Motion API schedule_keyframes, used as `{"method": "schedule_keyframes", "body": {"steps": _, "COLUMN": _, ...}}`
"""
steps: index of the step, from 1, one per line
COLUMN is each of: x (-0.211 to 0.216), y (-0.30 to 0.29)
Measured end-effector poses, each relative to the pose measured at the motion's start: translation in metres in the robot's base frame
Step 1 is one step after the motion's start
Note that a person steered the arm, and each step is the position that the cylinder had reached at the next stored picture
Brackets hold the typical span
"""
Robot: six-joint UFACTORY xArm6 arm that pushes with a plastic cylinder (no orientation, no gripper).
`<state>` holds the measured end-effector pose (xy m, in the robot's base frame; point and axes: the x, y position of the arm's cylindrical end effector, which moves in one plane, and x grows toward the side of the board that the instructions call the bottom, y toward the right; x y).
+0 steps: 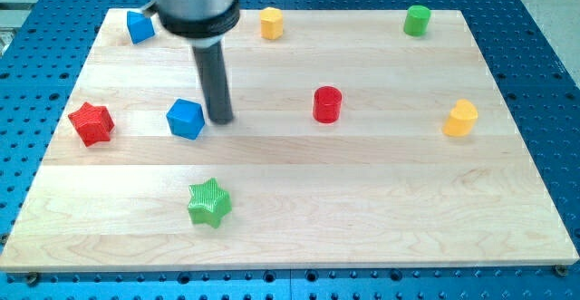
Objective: Place the cube and the green star horizontally
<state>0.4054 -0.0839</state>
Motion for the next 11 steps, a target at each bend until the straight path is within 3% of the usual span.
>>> {"method": "schedule_keyframes", "body": {"steps": 1, "x": 0.012, "y": -0.035}}
{"method": "schedule_keyframes", "body": {"steps": 2, "x": 0.075, "y": -0.078}}
{"method": "schedule_keyframes", "body": {"steps": 4, "x": 0.148, "y": -0.130}}
{"method": "schedule_keyframes", "body": {"steps": 5, "x": 0.150, "y": -0.073}}
{"method": "schedule_keyframes", "body": {"steps": 6, "x": 0.174, "y": -0.099}}
{"method": "schedule_keyframes", "body": {"steps": 8, "x": 0.156, "y": -0.103}}
{"method": "schedule_keyframes", "body": {"steps": 10, "x": 0.159, "y": 0.033}}
{"method": "schedule_keyframes", "body": {"steps": 11, "x": 0.097, "y": 0.055}}
